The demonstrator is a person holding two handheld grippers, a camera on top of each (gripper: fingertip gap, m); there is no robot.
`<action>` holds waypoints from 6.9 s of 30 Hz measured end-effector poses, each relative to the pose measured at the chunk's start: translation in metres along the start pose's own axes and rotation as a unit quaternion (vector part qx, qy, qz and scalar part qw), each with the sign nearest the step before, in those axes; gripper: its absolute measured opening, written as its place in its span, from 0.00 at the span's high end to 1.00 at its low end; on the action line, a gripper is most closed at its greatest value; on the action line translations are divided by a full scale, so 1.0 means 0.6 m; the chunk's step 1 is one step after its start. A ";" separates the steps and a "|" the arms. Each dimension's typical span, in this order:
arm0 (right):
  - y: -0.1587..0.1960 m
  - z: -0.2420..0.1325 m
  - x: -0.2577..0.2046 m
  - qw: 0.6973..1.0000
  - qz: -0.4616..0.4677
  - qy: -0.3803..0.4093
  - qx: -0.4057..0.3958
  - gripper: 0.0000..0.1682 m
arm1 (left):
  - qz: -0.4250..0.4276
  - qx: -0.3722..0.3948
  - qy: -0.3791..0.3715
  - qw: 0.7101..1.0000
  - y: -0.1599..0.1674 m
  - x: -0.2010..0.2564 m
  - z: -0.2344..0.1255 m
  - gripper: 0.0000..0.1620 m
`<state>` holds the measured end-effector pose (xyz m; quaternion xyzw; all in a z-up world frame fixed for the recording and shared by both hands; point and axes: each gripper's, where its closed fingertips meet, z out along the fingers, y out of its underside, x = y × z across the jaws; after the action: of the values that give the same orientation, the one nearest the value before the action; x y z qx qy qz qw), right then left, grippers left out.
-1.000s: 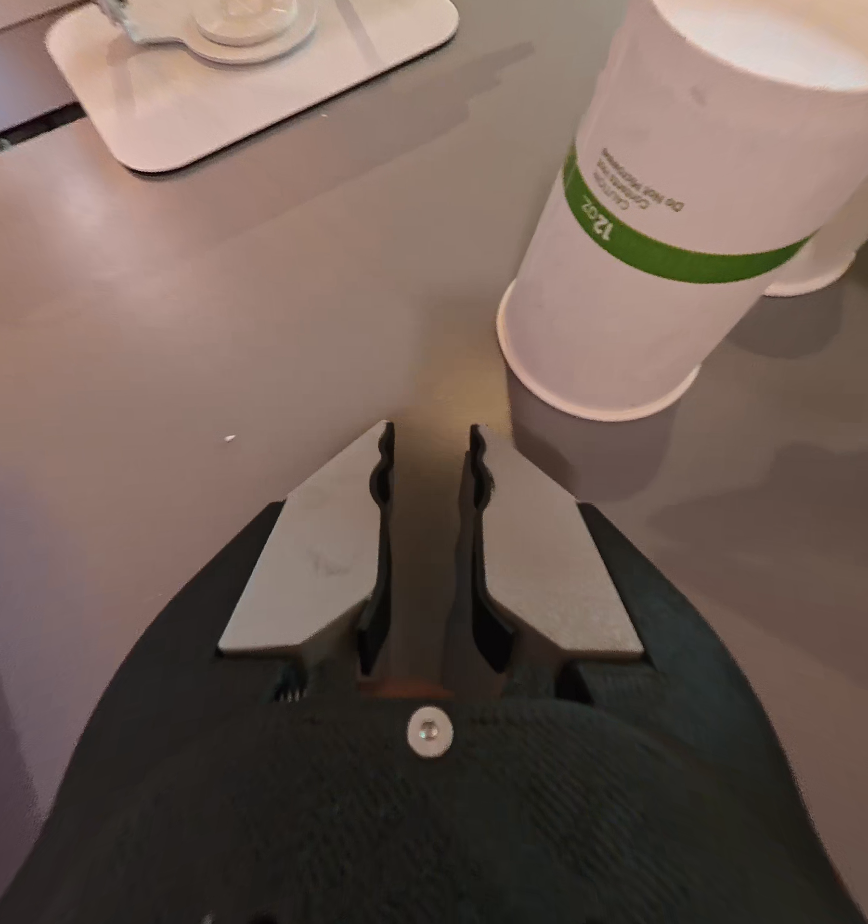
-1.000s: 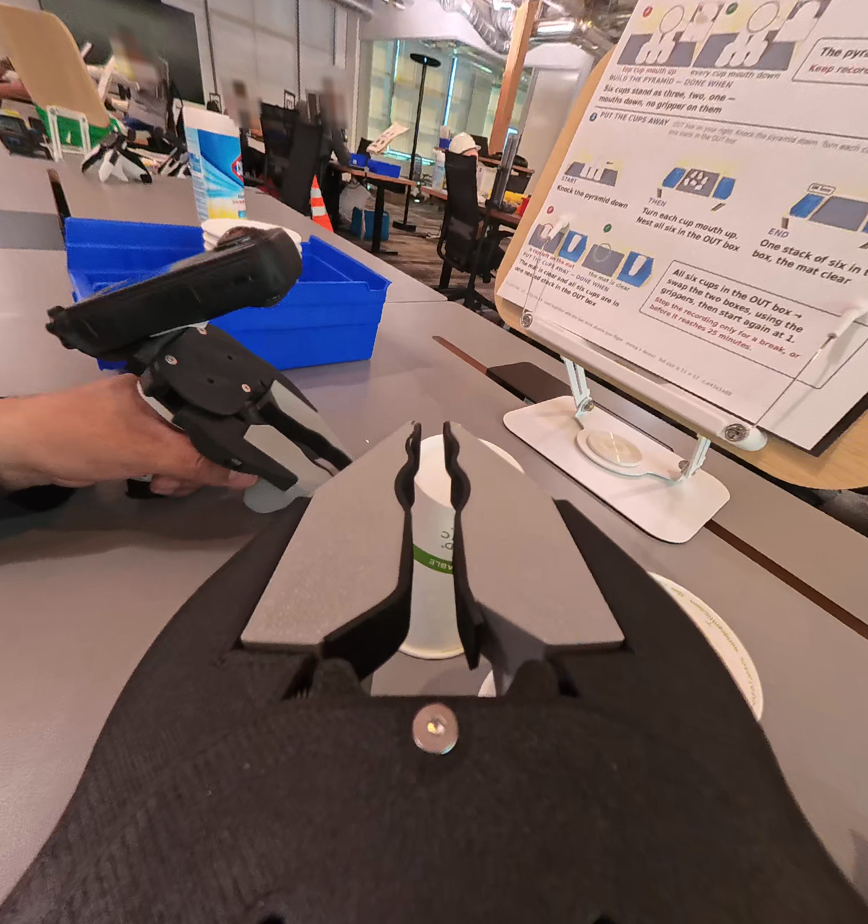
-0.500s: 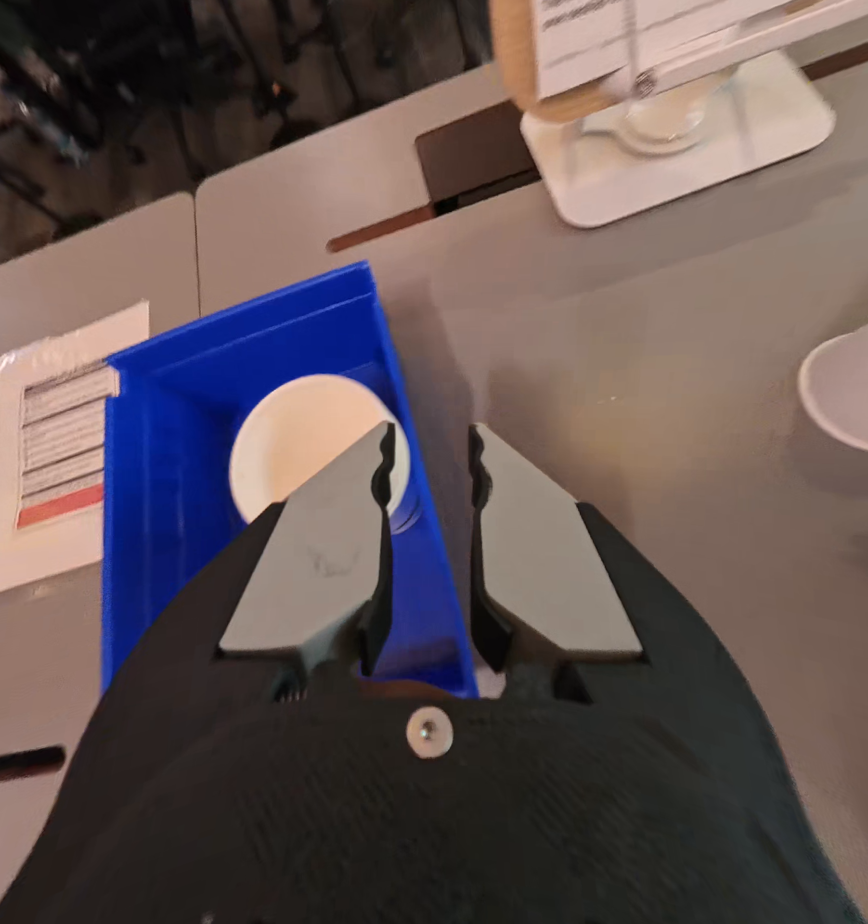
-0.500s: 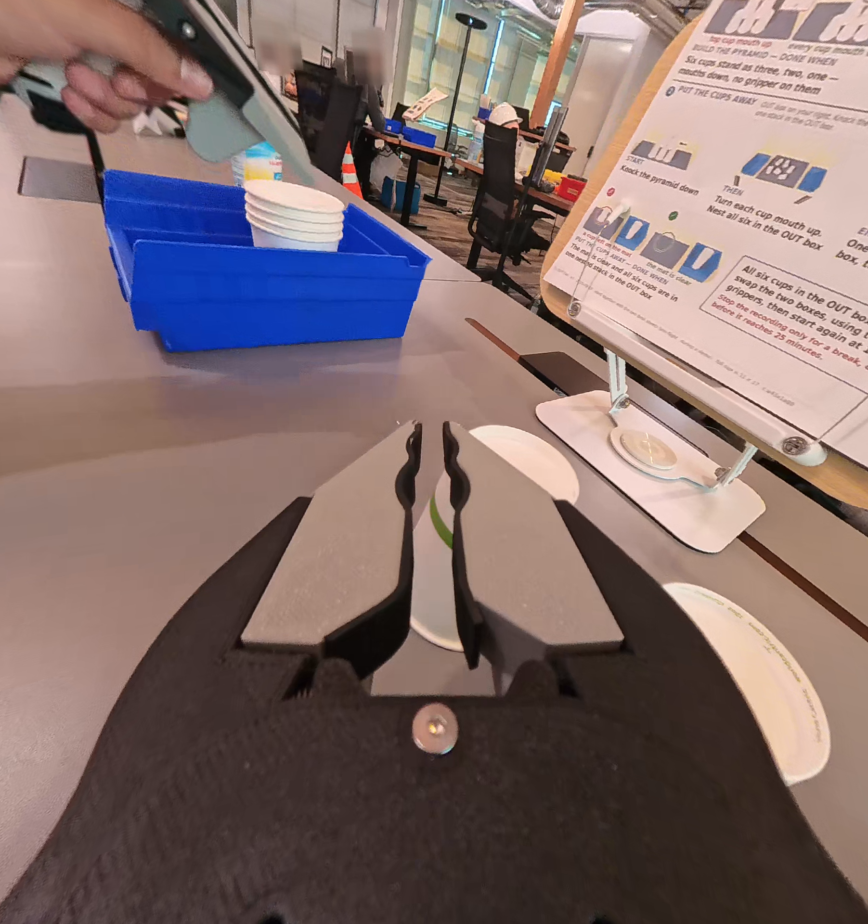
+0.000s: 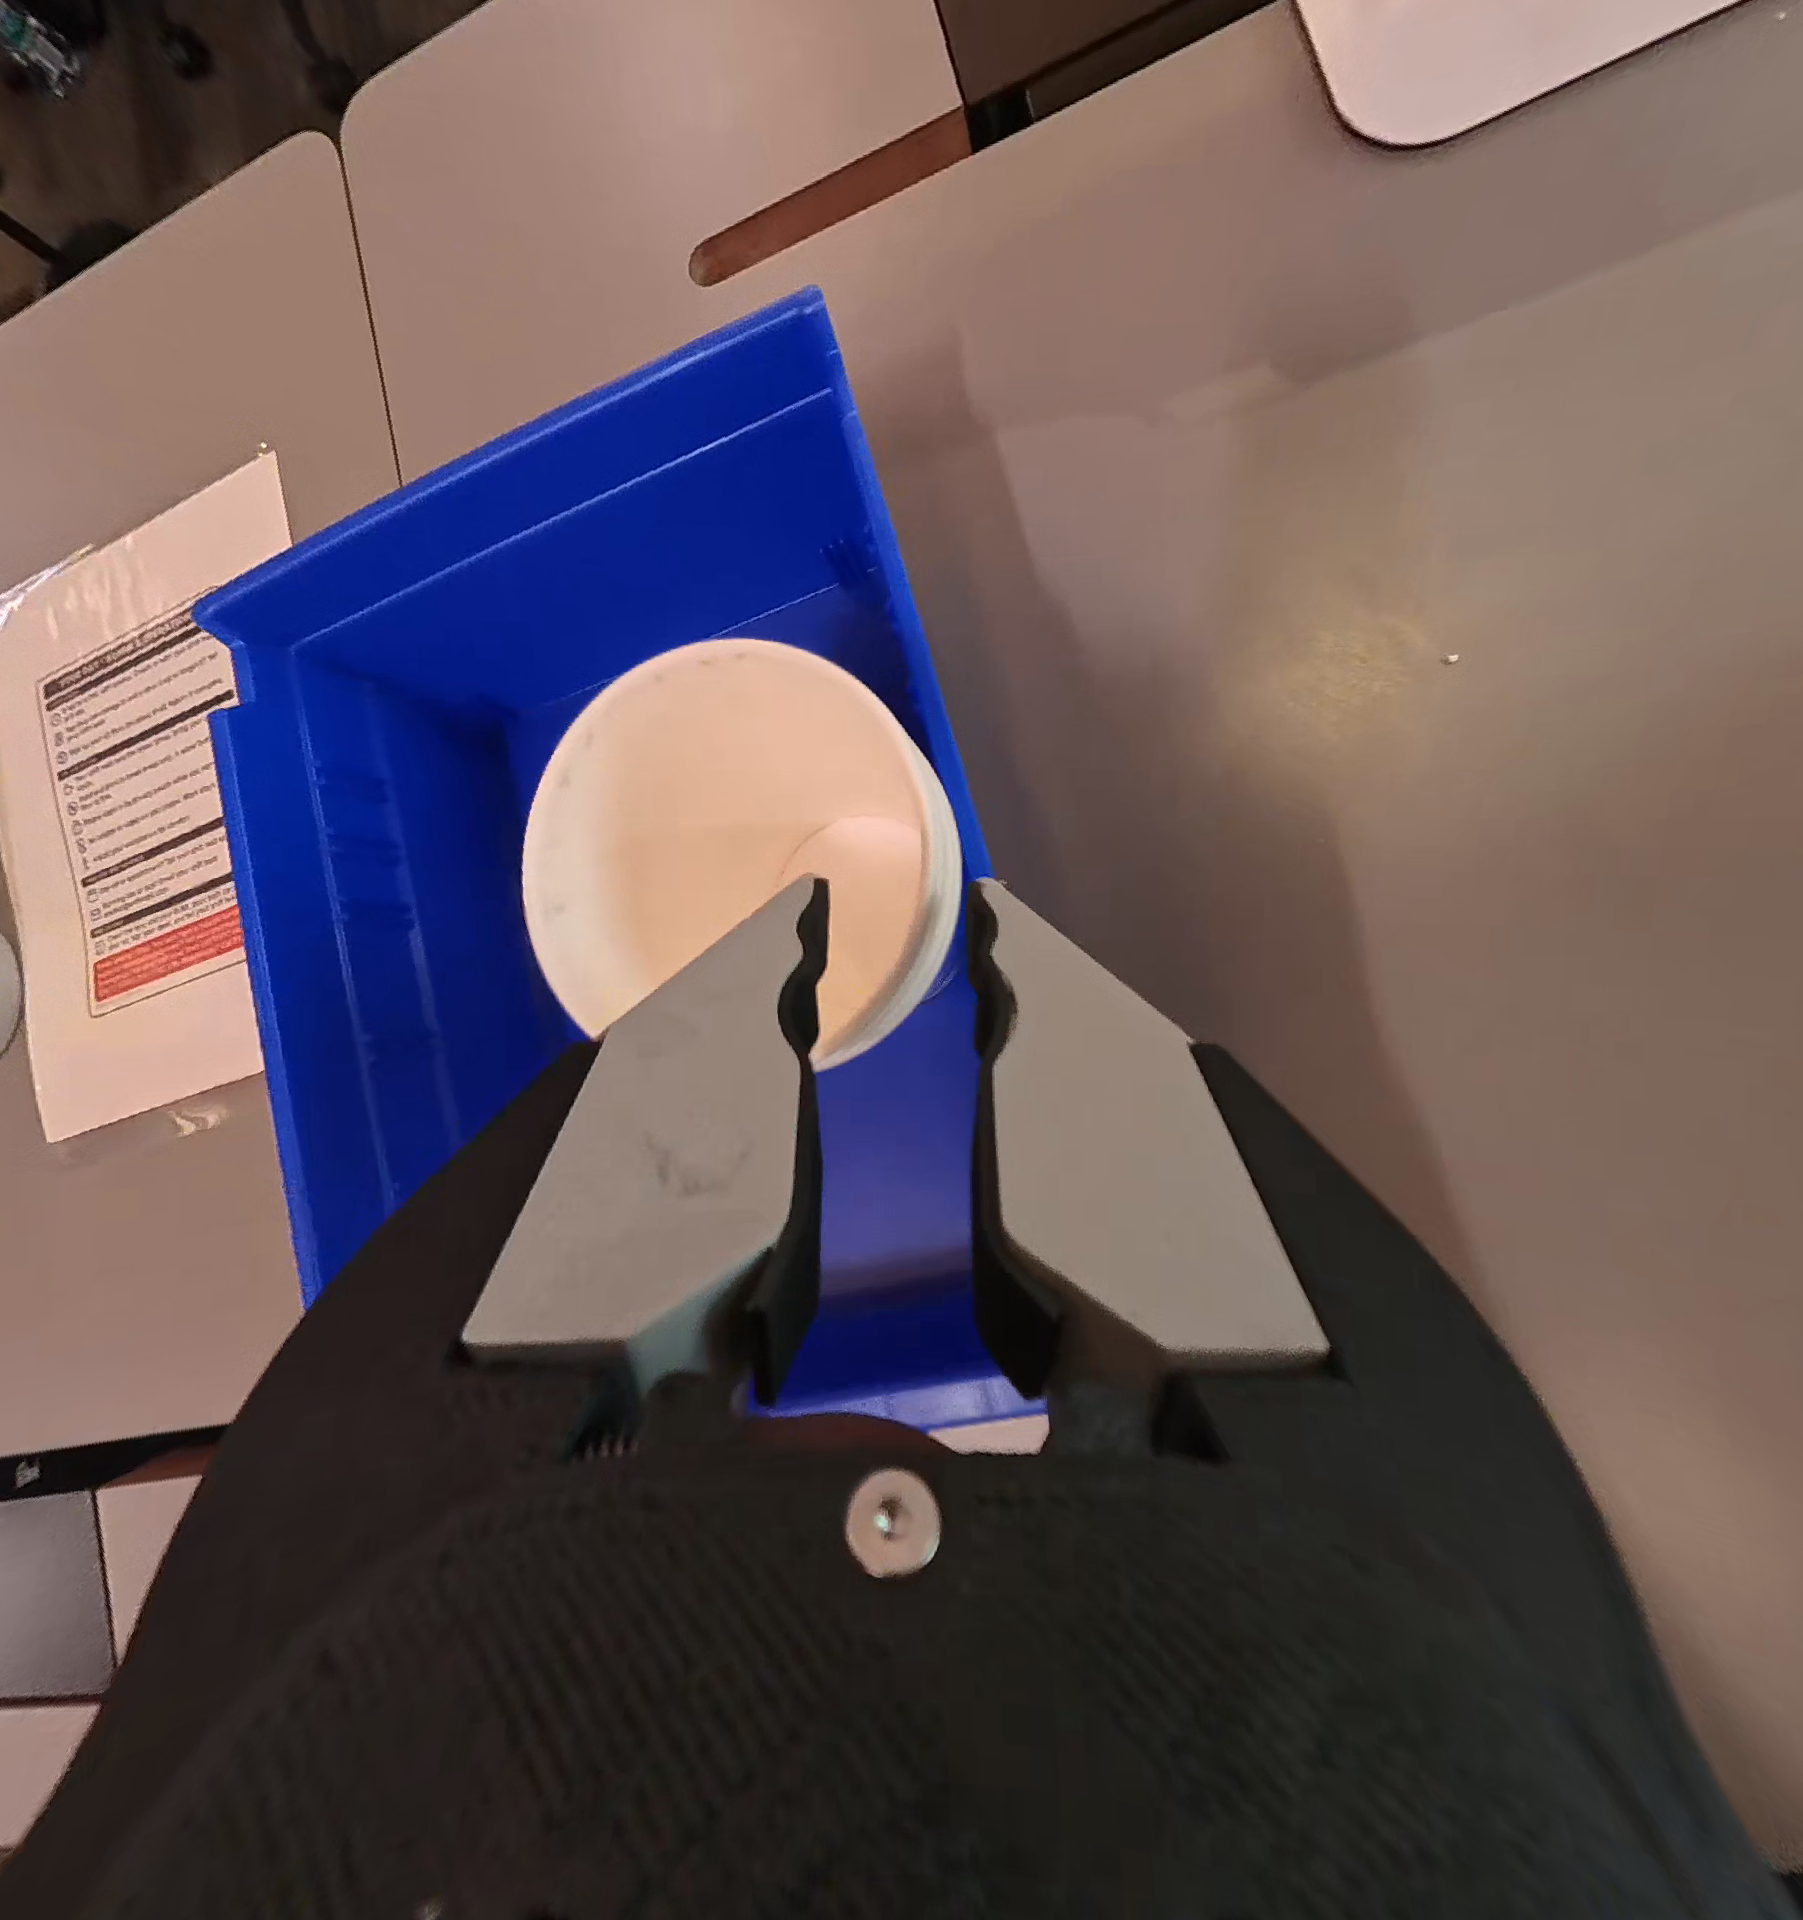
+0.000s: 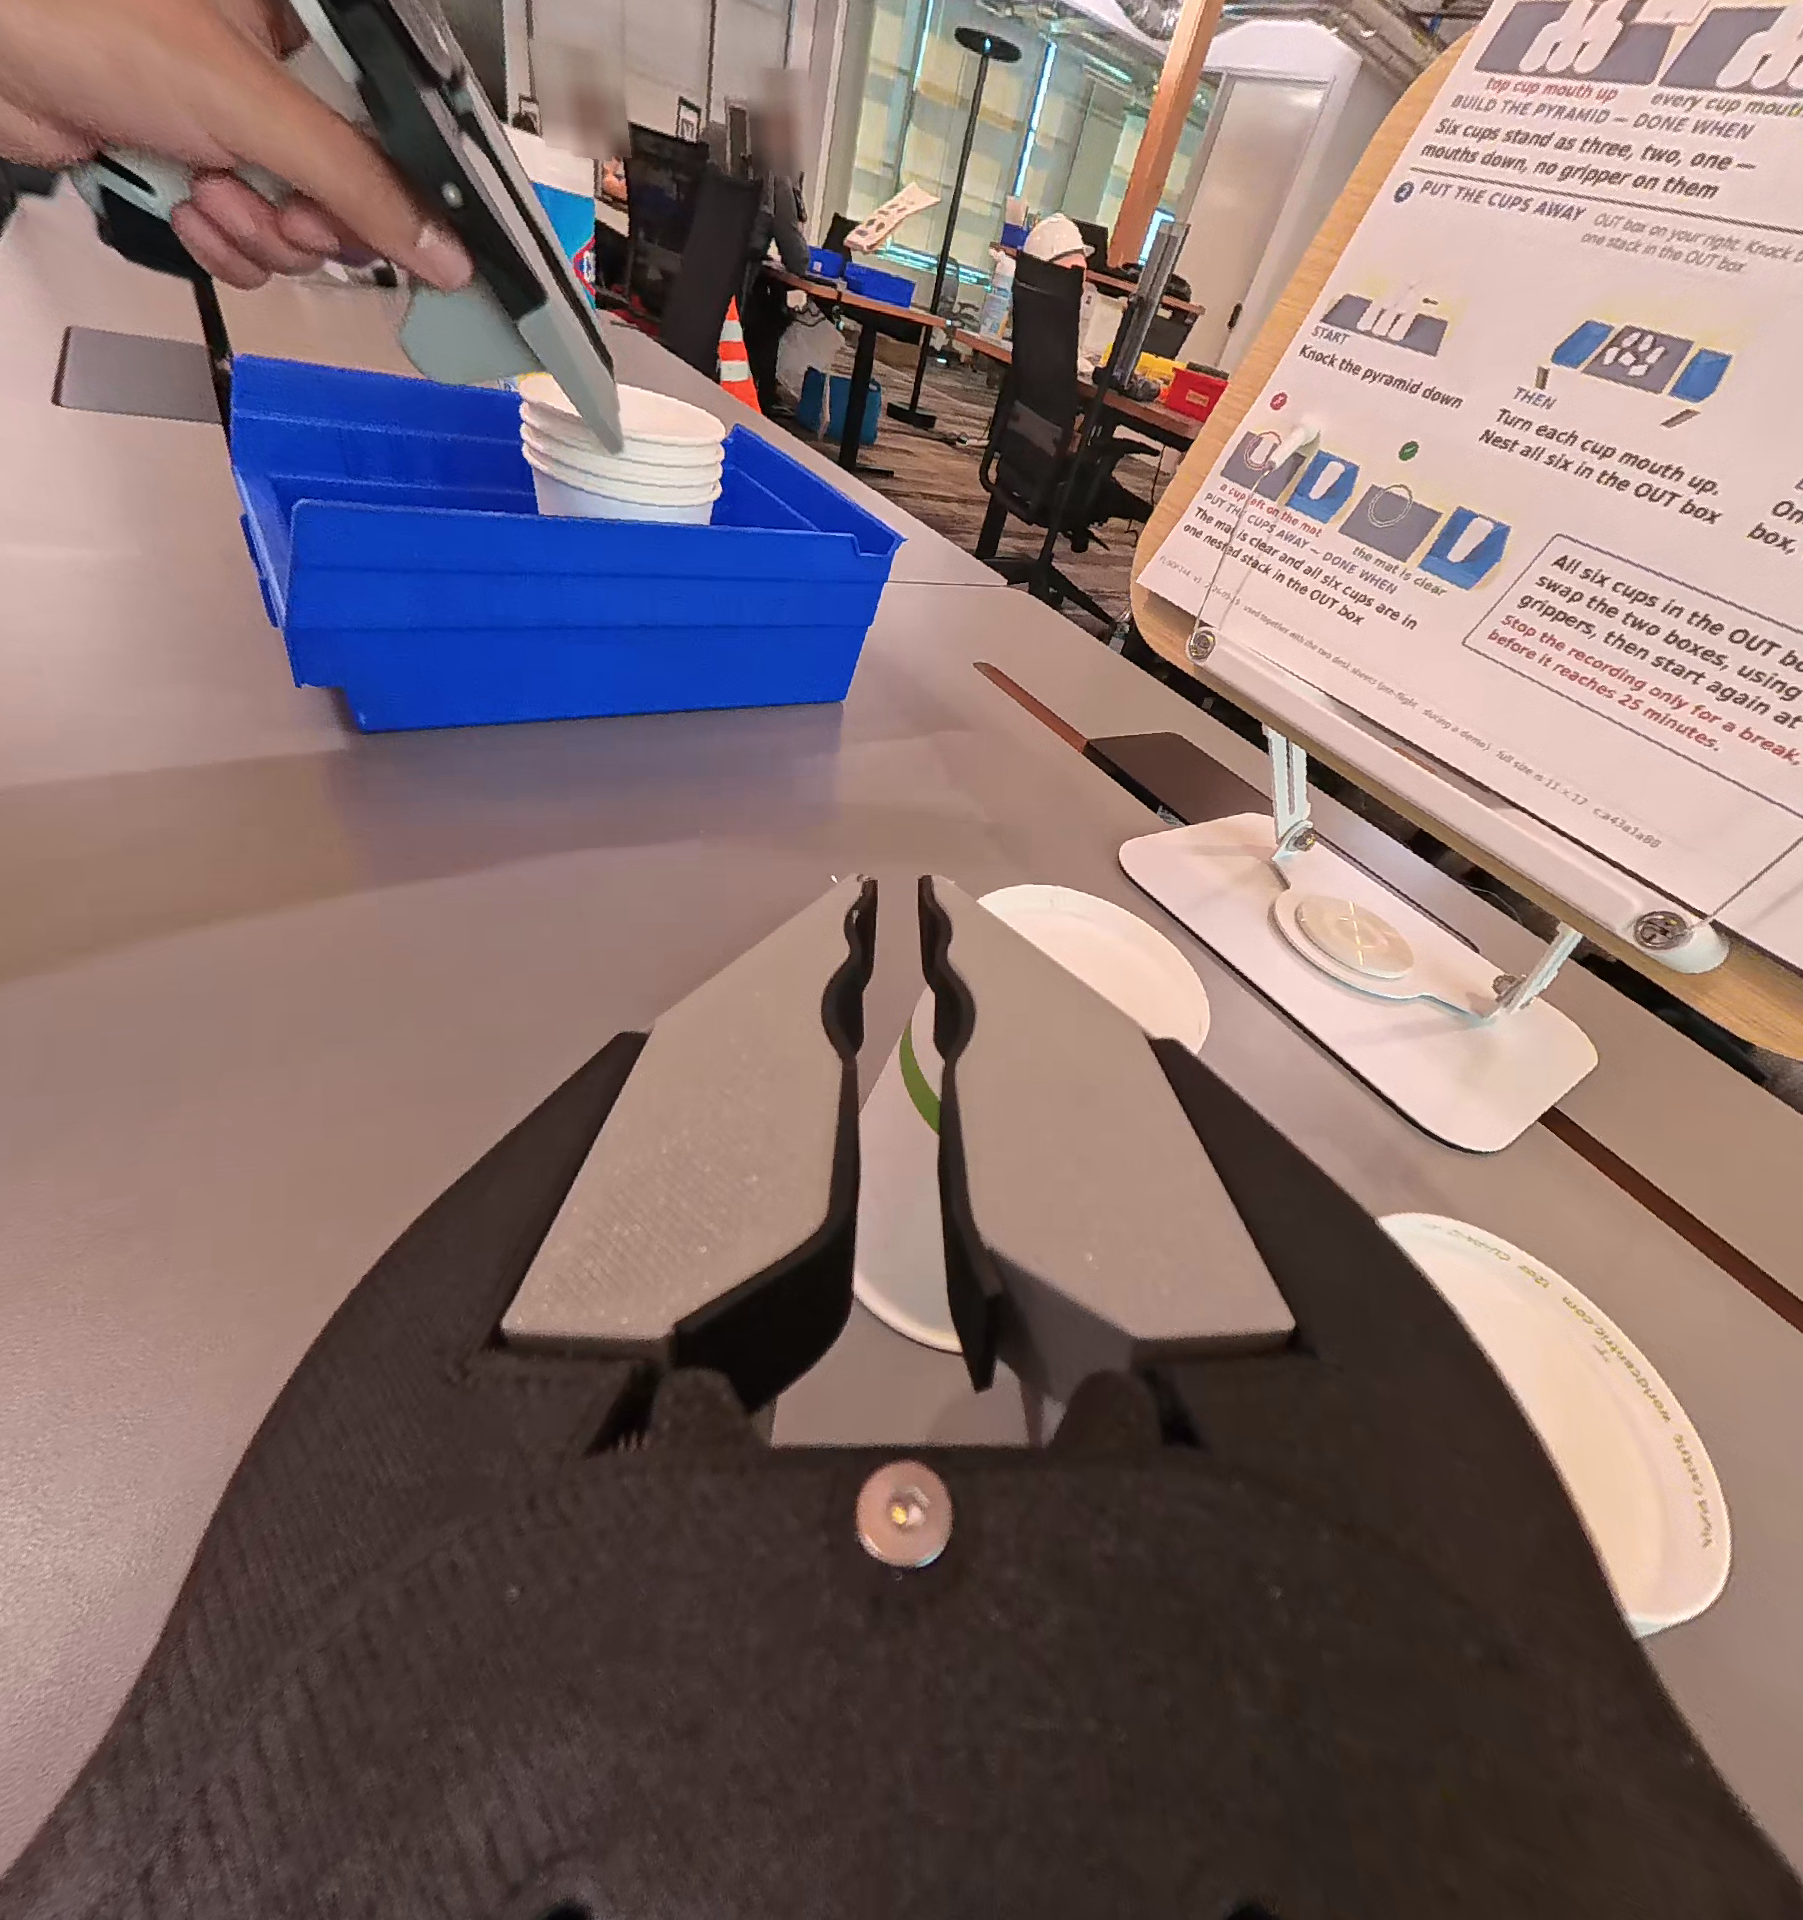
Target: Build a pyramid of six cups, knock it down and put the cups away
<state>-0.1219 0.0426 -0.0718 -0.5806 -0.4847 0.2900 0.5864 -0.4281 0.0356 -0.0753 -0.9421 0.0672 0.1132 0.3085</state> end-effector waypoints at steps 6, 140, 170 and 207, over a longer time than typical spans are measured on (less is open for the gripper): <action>0.004 0.003 -0.002 1.000 -0.002 -0.003 -0.006 0.97 | -0.010 0.006 0.010 1.000 -0.003 0.000 0.009 0.98; 0.069 -0.008 -0.123 0.961 -0.068 -0.254 -0.082 0.90 | 0.018 0.216 0.506 0.835 0.011 0.417 -0.029 0.78; 0.101 -0.022 -0.010 0.966 0.059 -0.196 -0.158 0.91 | -0.057 0.193 0.534 0.822 0.018 0.417 -0.006 0.99; 0.023 0.043 -0.052 0.979 0.100 -0.160 -0.077 0.92 | -0.005 0.085 0.416 0.905 0.069 0.448 0.070 0.90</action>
<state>-0.1532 0.0267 -0.0962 -0.6154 -0.5325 0.3986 0.4228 -0.1839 0.0124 -0.2003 -0.8740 0.1941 -0.2968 0.3323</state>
